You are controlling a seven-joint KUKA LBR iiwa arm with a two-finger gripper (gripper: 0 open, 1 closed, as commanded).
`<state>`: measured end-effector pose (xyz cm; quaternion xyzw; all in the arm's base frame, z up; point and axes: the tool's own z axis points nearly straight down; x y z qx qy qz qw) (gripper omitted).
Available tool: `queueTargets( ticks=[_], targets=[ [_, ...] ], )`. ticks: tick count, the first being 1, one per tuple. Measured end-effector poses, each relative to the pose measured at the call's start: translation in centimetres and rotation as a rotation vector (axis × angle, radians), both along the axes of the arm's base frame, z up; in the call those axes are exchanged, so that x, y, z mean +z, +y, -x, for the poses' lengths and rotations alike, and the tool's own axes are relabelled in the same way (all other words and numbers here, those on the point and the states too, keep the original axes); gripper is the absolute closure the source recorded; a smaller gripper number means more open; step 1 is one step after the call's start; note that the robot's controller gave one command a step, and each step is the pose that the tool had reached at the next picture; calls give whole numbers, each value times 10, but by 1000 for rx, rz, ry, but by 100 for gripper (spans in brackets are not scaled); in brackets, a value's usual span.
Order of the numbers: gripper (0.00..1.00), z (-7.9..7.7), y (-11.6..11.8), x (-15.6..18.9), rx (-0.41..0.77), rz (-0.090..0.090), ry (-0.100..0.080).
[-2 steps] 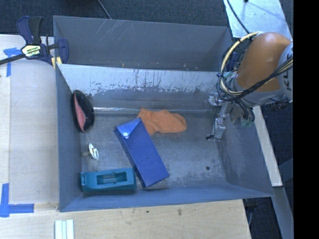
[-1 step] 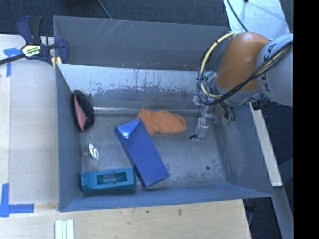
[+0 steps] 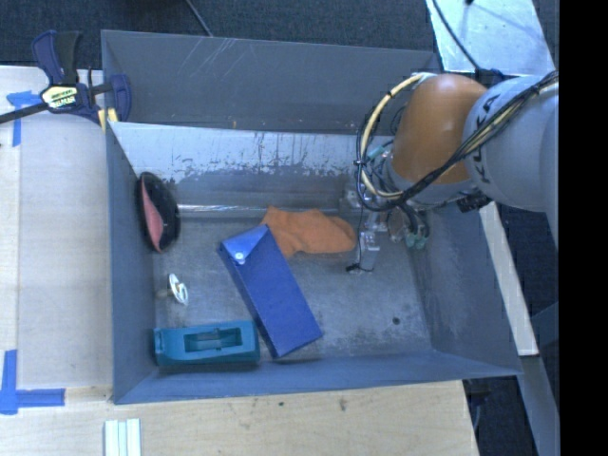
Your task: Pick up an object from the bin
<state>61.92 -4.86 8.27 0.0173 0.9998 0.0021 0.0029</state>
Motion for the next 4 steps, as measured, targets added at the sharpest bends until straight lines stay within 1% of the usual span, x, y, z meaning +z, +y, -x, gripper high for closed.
queueTargets(
  ticks=[1,2,3,4],
  targets=[
    [100,-4,34,-11,-126,3,-1],
    [100,-4,34,-11,-125,3,-1],
    [100,23,44,123,-132,4,3],
    [100,23,44,123,-132,4,3]
  ],
)
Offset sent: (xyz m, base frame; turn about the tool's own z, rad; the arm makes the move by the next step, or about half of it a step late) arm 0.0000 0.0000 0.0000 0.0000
